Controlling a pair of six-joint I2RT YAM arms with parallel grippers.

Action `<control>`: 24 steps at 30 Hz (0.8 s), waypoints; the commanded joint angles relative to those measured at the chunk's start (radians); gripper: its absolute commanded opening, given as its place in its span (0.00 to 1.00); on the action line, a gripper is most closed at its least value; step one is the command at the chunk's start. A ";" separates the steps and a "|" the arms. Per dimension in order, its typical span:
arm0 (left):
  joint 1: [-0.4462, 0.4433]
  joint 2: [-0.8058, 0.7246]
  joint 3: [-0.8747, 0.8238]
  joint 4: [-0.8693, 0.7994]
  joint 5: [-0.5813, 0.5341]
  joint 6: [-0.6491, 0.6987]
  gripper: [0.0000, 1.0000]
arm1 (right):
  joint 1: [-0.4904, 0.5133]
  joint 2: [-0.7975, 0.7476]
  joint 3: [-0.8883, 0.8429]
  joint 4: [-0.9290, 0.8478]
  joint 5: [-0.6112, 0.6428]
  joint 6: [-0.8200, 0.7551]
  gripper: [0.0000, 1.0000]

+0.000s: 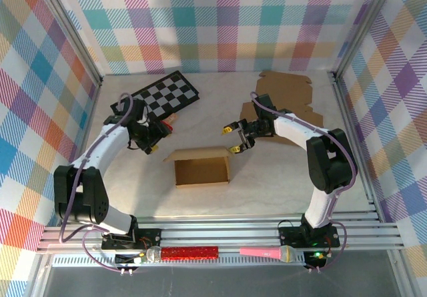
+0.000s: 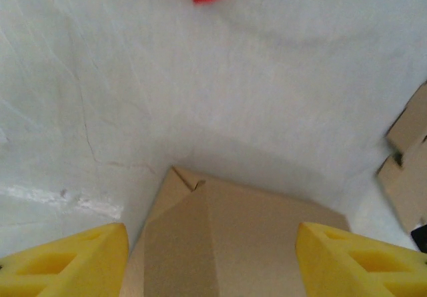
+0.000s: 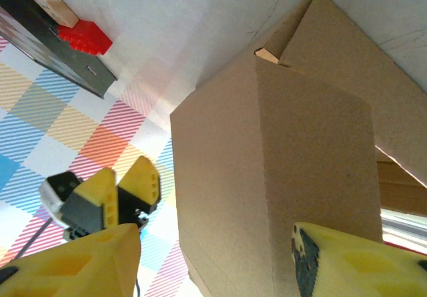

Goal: Fold the paper box

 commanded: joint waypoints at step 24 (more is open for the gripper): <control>-0.085 0.034 -0.061 -0.012 0.073 0.019 0.68 | 0.020 0.018 -0.016 0.028 -0.003 0.020 0.61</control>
